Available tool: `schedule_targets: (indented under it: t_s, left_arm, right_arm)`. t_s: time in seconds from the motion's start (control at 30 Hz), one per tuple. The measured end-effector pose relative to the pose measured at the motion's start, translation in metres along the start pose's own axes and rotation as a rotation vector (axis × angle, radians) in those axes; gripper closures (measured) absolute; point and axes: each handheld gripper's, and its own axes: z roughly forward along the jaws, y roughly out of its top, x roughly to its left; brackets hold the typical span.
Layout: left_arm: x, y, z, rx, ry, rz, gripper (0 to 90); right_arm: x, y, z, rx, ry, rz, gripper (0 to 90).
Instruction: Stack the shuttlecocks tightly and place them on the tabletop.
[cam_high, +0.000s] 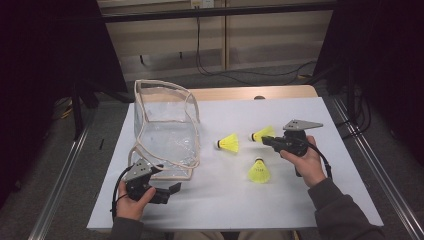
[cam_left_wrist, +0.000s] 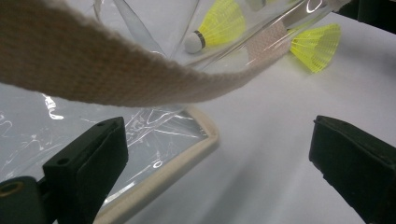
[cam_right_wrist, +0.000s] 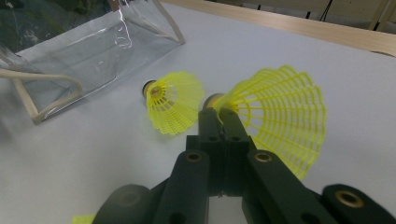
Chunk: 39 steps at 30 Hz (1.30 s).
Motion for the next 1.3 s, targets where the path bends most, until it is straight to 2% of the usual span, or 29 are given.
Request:
schedule_targets:
  t_s: [1.3]
  left_arm:
    - [0.000,0.000,-0.001,0.003,0.002,0.004,4.6]
  right_arm:
    - [0.013,0.001,0.018,0.014,0.041,-0.014,89.9]
